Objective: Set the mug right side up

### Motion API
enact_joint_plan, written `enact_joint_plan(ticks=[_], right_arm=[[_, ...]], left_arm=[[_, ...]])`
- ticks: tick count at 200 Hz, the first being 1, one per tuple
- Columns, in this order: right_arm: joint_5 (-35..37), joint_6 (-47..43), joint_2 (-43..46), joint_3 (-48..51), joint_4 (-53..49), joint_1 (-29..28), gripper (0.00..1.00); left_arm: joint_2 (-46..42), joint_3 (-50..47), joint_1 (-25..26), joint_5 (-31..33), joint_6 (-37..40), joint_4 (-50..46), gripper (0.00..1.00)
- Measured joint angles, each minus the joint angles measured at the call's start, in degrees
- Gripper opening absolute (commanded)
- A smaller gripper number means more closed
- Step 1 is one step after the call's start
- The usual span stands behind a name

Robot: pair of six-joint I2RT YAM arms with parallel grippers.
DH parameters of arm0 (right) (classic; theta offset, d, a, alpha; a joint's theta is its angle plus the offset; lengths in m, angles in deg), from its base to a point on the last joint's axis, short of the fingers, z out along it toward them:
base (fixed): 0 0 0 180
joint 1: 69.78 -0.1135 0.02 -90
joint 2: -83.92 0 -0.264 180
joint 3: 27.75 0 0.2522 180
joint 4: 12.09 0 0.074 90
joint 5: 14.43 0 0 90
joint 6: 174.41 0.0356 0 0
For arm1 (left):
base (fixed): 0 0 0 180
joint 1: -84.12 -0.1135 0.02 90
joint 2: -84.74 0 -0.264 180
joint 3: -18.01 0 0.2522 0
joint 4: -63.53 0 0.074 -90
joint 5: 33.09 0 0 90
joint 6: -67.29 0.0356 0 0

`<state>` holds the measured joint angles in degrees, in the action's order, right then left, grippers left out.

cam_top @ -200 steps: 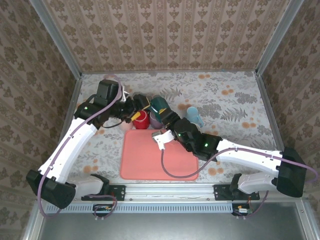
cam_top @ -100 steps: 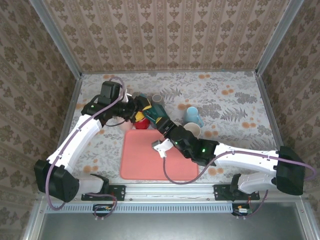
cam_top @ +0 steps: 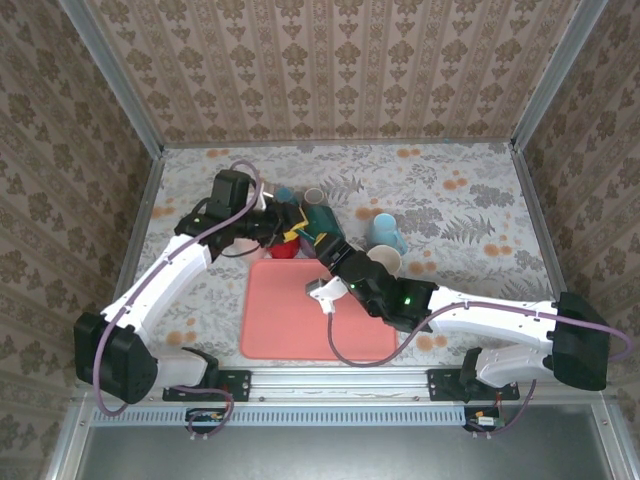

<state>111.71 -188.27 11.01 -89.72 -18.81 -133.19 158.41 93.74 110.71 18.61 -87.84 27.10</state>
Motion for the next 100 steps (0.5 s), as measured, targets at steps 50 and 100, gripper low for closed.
enact_joint_plan(ticks=[50, 100], right_arm=[[0.48, 1.88, -0.02, -0.09, -0.31, -1.33, 0.8], [-0.26, 11.58, 1.16, -3.87, -3.41, -1.36, 1.0]], left_arm=[[-1.75, -0.59, -0.37, -0.15, -0.17, 0.22, 0.0], [-8.92, -1.9, -1.27, 8.57, 8.87, -2.25, 0.0]])
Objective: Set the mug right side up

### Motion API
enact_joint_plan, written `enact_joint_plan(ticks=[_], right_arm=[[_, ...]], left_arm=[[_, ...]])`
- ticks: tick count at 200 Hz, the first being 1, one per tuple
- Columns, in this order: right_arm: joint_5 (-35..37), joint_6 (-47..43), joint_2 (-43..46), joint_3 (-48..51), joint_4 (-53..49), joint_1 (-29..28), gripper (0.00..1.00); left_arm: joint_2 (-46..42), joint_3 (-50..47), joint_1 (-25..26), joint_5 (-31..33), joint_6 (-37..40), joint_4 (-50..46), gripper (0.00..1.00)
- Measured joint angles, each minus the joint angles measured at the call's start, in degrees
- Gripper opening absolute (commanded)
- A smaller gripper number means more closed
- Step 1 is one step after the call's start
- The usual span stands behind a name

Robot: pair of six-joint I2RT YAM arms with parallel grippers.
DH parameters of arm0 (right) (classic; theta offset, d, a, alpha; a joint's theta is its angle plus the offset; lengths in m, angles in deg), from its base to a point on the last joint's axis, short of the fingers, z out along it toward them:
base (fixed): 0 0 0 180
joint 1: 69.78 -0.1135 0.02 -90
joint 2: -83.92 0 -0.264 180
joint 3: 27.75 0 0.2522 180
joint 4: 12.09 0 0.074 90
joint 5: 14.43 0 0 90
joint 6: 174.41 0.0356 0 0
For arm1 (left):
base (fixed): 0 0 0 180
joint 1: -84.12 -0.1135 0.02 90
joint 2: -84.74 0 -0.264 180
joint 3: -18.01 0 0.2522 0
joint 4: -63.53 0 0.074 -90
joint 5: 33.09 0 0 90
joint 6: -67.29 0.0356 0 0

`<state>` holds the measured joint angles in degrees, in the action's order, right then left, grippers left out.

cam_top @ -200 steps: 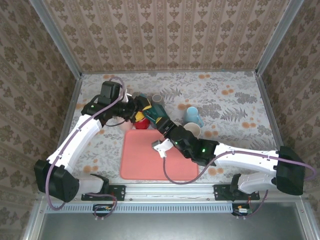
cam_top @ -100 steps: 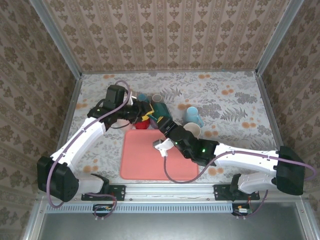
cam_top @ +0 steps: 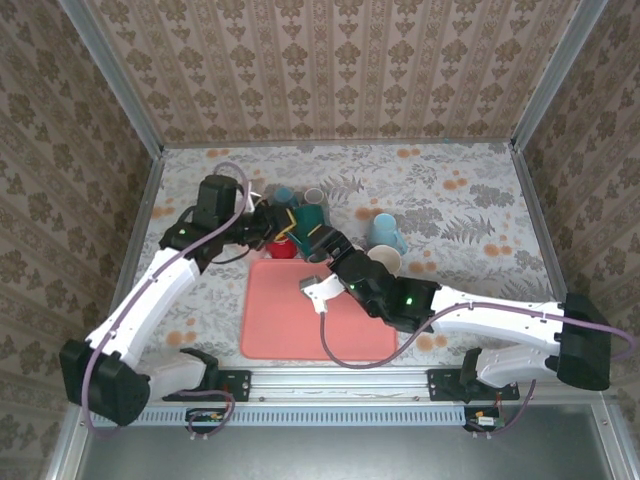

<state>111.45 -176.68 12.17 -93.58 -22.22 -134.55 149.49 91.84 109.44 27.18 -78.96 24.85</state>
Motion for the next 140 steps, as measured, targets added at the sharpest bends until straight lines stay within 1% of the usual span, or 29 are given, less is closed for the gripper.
enact_joint_plan(ticks=[16, 33, 47, 66, 84, 97, 119, 140], right_arm=[[-1.05, 6.01, 0.94, -2.54, -3.8, 0.02, 1.0], [-4.28, 15.37, 2.19, -6.78, -10.23, 0.46, 1.0], [-7.54, 22.86, 4.02, -9.62, -13.9, 1.25, 1.0], [-10.99, 31.78, 6.78, -11.58, -16.59, 3.61, 1.0], [-14.12, 40.41, 8.63, -12.96, -19.17, 7.23, 1.0], [-16.33, 47.19, 9.22, -14.4, -21.11, 10.73, 1.0], [-19.93, 57.33, 11.41, -15.23, -22.84, 16.37, 1.0], [-22.08, 63.52, 14.45, -15.23, -23.91, 18.1, 1.0]], left_arm=[[-3.93, -0.55, 0.0, 4.72, 3.3, -0.37, 0.0], [-7.63, -0.61, 0.2, 10.27, 6.86, -1.51, 0.0], [-10.27, -0.79, 1.55, 16.7, 9.94, -2.29, 0.0], [-14.8, -4.28, 5.79, 25.57, 16.44, 0.31, 0.0], [-19.06, -9.22, 10.99, 31.1, 24.35, 3.74, 0.0], [-21.05, -12.35, 14.01, 32.98, 29.68, 6.36, 0.0], [-24.22, -18.93, 17.64, 33.27, 37.51, 13.22, 0.0], [-29.53, -28.79, 19.34, 32.0, 42.95, 22.14, 0.0]])
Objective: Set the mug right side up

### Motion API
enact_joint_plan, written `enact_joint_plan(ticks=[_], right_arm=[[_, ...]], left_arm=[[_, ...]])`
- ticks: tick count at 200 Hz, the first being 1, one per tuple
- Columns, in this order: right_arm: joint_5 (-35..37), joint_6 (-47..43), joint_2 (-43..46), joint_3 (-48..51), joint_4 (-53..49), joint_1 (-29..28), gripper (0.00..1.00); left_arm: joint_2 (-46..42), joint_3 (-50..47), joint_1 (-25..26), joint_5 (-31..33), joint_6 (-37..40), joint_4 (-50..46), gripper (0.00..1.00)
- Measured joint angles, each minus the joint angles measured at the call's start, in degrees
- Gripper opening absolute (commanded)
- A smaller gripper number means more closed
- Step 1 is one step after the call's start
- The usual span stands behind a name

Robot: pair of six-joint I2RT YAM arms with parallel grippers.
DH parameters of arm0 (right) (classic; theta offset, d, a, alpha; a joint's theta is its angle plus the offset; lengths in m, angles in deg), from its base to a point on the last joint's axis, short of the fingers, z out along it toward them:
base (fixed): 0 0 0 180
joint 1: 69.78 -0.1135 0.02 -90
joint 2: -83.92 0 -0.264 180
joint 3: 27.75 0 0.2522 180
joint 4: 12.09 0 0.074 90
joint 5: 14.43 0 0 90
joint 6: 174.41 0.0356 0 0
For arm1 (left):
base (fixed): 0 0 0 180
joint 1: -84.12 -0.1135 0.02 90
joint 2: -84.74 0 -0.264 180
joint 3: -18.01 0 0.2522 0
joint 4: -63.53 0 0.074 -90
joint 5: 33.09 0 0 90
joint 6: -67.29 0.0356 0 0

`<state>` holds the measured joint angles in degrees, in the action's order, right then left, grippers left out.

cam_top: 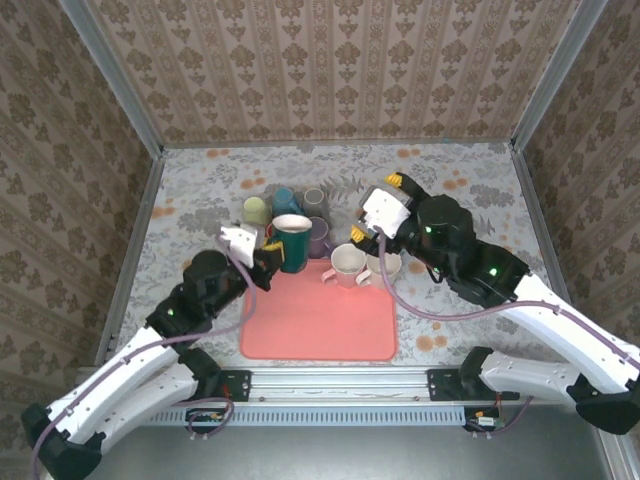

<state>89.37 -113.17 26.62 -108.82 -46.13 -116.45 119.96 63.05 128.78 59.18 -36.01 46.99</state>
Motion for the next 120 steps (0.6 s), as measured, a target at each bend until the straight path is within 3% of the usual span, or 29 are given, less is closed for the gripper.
enact_joint_plan(ticks=[56, 120], right_arm=[[-2.6, 6.51, 4.17, 1.01, -1.31, 0.04, 1.0], [-3.37, 8.2, 4.76, 2.99, -2.82, 0.04, 1.0]], left_arm=[[-4.33, -14.23, 0.39, -6.16, 6.16, 13.05, 0.0], [-2.21, -26.6, 3.72, -1.38, 8.17, 29.07, 0.0]])
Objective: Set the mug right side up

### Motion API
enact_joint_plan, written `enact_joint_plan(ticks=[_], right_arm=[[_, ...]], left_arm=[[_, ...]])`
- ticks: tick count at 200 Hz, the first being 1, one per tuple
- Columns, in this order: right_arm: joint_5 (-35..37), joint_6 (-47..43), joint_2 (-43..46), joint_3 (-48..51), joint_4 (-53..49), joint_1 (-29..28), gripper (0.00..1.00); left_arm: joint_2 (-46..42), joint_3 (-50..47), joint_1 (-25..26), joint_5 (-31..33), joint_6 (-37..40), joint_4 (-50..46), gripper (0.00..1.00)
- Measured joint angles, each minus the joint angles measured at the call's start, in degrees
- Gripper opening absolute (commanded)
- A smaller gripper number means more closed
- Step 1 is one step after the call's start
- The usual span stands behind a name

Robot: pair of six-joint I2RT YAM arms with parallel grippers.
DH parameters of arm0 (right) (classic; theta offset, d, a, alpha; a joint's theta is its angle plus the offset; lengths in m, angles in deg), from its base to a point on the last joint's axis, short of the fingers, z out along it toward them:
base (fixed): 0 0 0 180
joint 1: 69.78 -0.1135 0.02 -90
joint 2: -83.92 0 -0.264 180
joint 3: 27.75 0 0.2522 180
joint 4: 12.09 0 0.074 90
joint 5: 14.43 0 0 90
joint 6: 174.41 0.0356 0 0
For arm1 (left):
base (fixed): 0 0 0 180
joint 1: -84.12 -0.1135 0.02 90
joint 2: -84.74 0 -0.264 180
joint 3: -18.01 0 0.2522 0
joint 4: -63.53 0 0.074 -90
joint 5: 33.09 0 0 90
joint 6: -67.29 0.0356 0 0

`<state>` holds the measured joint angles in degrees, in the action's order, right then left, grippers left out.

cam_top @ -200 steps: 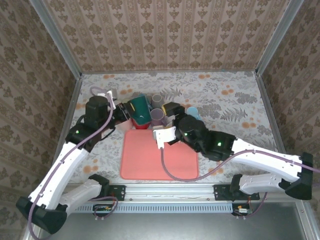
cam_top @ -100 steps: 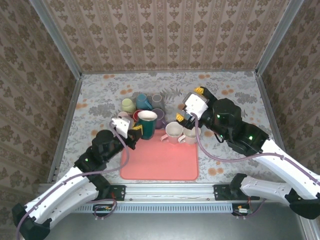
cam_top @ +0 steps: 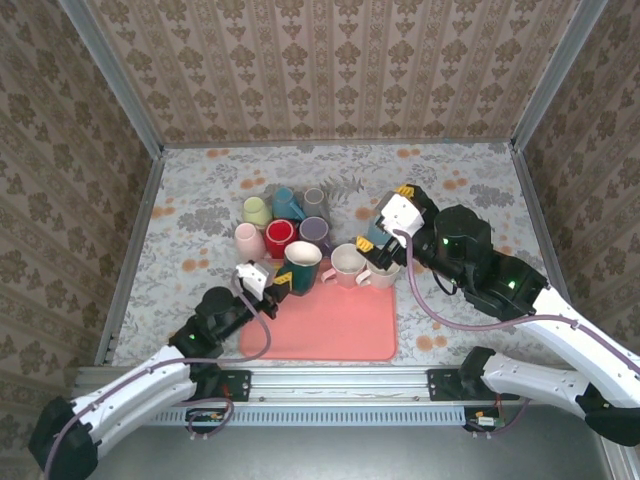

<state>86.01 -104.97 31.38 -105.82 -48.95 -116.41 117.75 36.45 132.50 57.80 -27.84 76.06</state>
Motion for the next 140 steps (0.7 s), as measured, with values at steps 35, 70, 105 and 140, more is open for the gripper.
enact_joint_plan(ticks=[35, 70, 105, 140], right_arm=[[-0.11, 0.0, 0.09, 0.04, -0.9, 0.0, 1.0], [-0.59, 0.0, 0.09, 0.04, -1.42, 0.0, 1.0], [-0.98, -0.02, -0.02, 0.04, -1.53, 0.0, 1.0], [-1.7, -0.07, -0.42, 0.04, -1.6, 0.0, 1.0]], left_arm=[[2.69, -2.49, 2.16, 3.72, 1.36, 5.79, 0.0], [7.06, -4.11, 2.97, 7.23, 1.75, 11.65, 0.0], [10.56, -4.44, 2.97, 8.44, 1.75, 13.4, 0.0], [10.8, -4.44, 2.97, 8.83, 1.68, 12.46, 0.0]])
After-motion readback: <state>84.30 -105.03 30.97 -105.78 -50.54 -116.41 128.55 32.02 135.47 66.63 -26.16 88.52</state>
